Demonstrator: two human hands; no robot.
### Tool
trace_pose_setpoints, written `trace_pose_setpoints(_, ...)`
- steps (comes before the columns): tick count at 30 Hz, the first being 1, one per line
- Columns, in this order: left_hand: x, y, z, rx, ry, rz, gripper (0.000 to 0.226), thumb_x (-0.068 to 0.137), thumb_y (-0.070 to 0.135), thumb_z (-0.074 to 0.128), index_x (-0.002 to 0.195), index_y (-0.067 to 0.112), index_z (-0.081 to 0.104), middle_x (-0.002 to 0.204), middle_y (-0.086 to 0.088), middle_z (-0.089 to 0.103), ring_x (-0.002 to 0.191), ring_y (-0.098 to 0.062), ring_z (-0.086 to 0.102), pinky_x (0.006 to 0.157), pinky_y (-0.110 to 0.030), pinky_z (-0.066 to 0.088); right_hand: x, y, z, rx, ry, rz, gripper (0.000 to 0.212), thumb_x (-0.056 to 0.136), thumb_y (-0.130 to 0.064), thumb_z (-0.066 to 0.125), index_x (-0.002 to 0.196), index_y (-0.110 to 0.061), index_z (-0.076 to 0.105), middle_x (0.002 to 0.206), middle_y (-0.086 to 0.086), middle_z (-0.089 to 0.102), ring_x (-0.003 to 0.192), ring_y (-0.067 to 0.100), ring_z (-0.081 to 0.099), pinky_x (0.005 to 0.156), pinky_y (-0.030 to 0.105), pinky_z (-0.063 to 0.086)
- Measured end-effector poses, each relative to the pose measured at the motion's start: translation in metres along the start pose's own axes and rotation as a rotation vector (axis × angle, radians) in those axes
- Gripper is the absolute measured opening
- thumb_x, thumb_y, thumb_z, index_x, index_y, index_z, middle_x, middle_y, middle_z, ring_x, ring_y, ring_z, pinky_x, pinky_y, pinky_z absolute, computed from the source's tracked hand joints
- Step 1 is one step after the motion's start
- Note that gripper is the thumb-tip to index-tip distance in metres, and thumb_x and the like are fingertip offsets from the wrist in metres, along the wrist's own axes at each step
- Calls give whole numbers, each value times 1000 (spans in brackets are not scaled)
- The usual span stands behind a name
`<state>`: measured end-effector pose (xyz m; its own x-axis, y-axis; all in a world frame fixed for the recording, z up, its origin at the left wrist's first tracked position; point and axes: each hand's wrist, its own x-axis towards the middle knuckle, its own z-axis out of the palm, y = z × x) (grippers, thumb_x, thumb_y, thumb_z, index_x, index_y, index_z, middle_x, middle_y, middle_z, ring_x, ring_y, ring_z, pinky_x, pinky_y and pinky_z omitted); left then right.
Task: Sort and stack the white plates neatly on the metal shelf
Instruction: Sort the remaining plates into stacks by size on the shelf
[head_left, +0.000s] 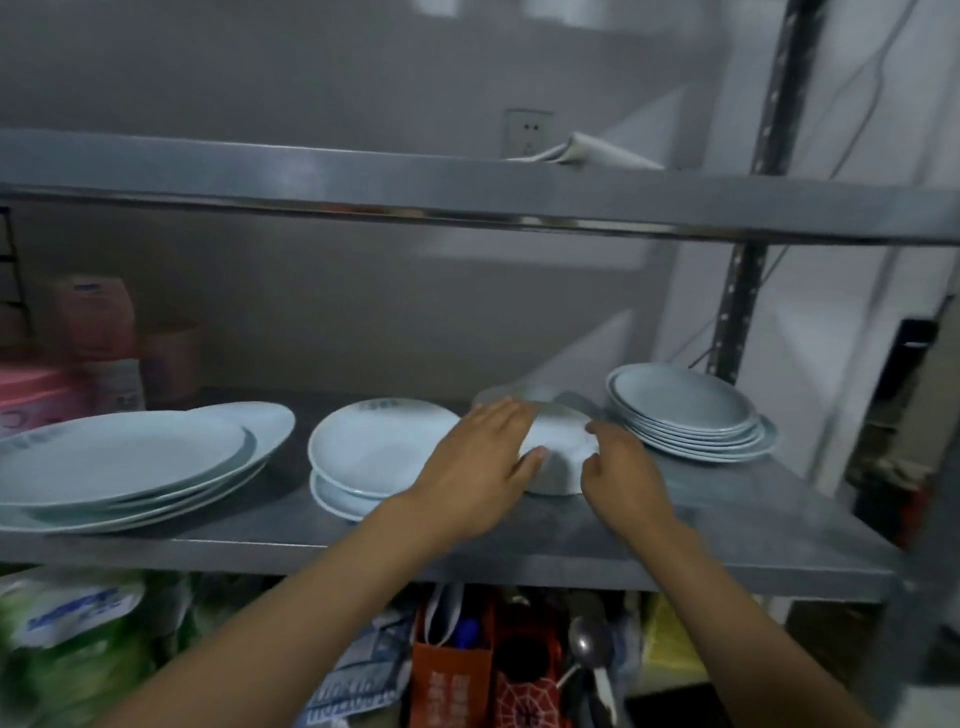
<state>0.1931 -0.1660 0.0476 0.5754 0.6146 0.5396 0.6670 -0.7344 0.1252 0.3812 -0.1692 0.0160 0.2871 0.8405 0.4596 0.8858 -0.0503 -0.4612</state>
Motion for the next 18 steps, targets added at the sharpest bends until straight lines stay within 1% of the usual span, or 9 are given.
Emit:
trace_pose_setpoints(3, 18, 17, 24, -11, -85, -13, 53, 97, 35, 45, 145, 15, 33, 151, -2, 35, 138, -18, 30, 110, -26, 21, 2, 34, -1, -4, 4, 72, 40, 78, -17, 46, 115, -14, 61, 114, 10, 64, 106, 30, 59, 87, 38, 50)
trace_pose_setpoints(4, 24, 22, 33, -4, -106, -16, 52, 97, 36, 46, 143, 14, 36, 150, -3, 36, 137, -19, 31, 108, -27, 23, 5, 48, 4, -6, -2, 95, 36, 78, -21, 45, 109, -15, 63, 108, 9, 66, 100, 30, 61, 82, 39, 51)
trace_pose_setpoints(5, 30, 26, 43, 14, -123, -13, 52, 96, 38, 46, 141, 12, 39, 149, -5, 38, 136, -21, 33, 108, -29, 24, 7, 58, 8, -11, -16, 108, 36, 78, -23, 44, 108, -14, 63, 106, 10, 66, 98, 31, 61, 82, 41, 51)
trace_pose_setpoints(7, 42, 30, 63, 102, -167, -5, 57, 94, 44, 47, 139, 10, 39, 148, -9, 36, 136, -26, 31, 111, -36, 26, 2, 58, 2, -84, -68, 137, 43, 79, -23, 44, 119, -8, 55, 116, 15, 60, 108, 34, 56, 91, 42, 47)
trace_pose_setpoints(10, 56, 31, 93, 218, -239, -93, 77, 87, 60, 47, 144, 10, 30, 153, -12, 27, 140, -33, 23, 114, -47, 21, 3, 62, 1, -127, -91, 212, 47, 85, -13, 51, 129, -2, 40, 131, 19, 49, 123, 34, 44, 102, 40, 35)
trace_pose_setpoints(12, 68, 28, 104, 254, -237, -160, 86, 82, 67, 47, 144, 10, 29, 152, -13, 28, 140, -35, 23, 114, -52, 19, 5, 63, 5, -163, -92, 230, 48, 87, -15, 51, 131, -2, 37, 133, 19, 47, 124, 33, 42, 103, 38, 32)
trace_pose_setpoints(15, 87, 26, 111, 284, -217, -239, 95, 76, 73, 49, 144, 9, 27, 151, -13, 28, 139, -37, 22, 109, -61, 21, 6, 64, 11, -205, -70, 238, 46, 88, -21, 52, 128, -3, 38, 133, 18, 48, 123, 32, 43, 103, 36, 32)
trace_pose_setpoints(17, 95, 28, 112, 321, -255, -300, 104, 73, 74, 53, 146, 7, 23, 151, -14, 27, 138, -39, 22, 105, -64, 24, 5, 60, 14, -246, -50, 214, 48, 89, -26, 53, 128, -4, 38, 133, 17, 48, 124, 31, 43, 103, 36, 32)
trace_pose_setpoints(18, 102, 36, 123, 310, -310, -335, 106, 72, 74, 54, 146, 6, 21, 151, -16, 26, 137, -41, 24, 104, -65, 26, 6, 71, 16, -264, -58, 230, 49, 89, -28, 54, 129, -4, 38, 133, 17, 48, 124, 31, 42, 104, 36, 32)
